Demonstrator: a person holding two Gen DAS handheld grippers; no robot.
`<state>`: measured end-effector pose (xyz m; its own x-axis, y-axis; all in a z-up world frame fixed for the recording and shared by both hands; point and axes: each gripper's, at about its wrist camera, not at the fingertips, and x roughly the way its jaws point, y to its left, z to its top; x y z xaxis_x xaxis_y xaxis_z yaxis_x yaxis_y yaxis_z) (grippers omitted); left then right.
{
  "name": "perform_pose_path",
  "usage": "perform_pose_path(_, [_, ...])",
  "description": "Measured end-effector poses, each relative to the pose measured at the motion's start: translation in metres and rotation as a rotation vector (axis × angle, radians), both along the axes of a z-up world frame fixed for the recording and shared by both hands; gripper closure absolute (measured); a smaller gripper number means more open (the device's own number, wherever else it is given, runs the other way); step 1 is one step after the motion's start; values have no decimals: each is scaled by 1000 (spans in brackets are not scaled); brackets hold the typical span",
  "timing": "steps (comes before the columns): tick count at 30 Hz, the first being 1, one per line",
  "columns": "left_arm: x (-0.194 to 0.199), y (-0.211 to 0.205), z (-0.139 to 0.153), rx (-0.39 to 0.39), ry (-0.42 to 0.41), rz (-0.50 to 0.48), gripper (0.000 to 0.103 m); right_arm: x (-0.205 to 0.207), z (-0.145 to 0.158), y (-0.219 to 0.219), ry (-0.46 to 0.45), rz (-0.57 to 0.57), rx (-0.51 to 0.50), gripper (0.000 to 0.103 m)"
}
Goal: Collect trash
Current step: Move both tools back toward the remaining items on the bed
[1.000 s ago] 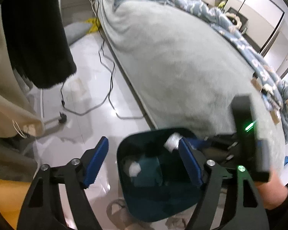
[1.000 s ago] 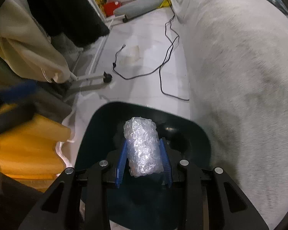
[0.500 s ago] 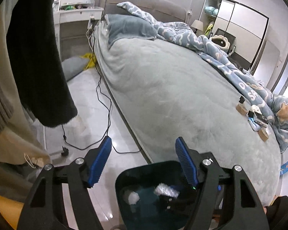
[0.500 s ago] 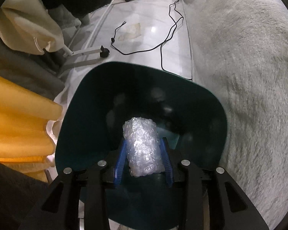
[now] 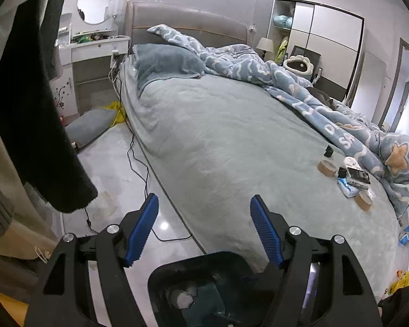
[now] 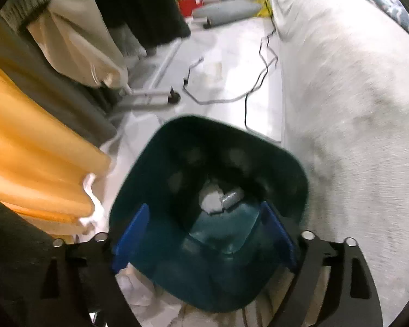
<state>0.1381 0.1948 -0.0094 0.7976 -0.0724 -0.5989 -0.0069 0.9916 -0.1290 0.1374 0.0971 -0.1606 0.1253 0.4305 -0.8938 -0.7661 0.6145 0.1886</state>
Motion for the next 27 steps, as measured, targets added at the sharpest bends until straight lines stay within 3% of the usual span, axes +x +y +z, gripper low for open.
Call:
perform_pose_path(8, [8, -34, 15, 29, -41, -19, 26, 18, 57, -45, -151, -92, 86, 11])
perform_pose_path(17, [19, -77, 21, 17, -55, -71, 24, 35, 104, -112, -317, -191, 84, 11])
perform_pose_path(27, [32, -123, 14, 24, -38, -130, 18, 59, 126, -190, -456, -286, 67, 11])
